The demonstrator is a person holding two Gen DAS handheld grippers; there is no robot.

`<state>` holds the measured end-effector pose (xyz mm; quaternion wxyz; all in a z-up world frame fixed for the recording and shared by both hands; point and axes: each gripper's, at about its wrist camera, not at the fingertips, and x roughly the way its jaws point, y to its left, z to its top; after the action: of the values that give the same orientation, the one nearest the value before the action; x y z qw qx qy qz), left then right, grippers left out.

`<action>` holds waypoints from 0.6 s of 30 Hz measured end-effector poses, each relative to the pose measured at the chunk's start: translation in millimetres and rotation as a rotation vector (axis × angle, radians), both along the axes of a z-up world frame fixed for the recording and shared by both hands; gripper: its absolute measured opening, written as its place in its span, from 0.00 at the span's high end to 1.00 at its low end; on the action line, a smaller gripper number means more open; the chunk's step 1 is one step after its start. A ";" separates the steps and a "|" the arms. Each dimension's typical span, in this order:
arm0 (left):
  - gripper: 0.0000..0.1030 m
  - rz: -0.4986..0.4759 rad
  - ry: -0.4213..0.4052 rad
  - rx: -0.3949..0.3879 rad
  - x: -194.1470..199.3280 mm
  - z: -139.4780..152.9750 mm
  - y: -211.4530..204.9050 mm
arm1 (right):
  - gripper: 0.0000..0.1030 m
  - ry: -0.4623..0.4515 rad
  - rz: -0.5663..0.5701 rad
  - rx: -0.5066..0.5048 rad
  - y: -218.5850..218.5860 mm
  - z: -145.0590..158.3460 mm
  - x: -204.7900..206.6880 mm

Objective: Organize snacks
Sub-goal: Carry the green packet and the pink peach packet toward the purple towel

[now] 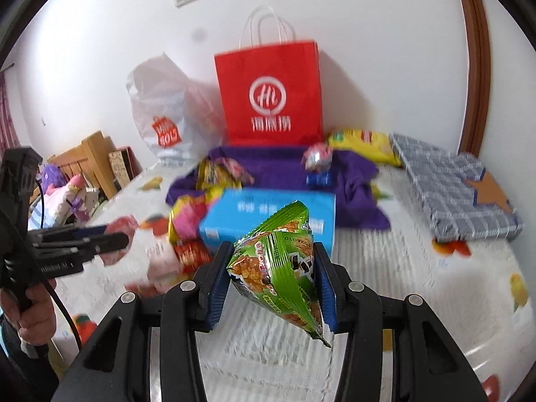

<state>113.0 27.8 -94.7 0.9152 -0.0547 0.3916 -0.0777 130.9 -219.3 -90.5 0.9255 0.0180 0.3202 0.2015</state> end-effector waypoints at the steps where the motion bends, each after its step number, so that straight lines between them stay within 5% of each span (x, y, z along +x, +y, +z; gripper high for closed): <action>1: 0.63 -0.004 -0.003 -0.005 2.5 5.6 0.2 | 0.55 -0.011 -0.001 -0.002 1.6 8.0 5.0; 18: 0.63 0.050 -0.073 -0.004 103.4 94.6 16.4 | 0.55 -0.053 0.005 0.042 37.8 83.8 125.2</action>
<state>216.4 44.1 -0.1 0.9304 -0.0636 0.3562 -0.0578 256.2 -181.5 -6.7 0.9325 0.0314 0.2914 0.2111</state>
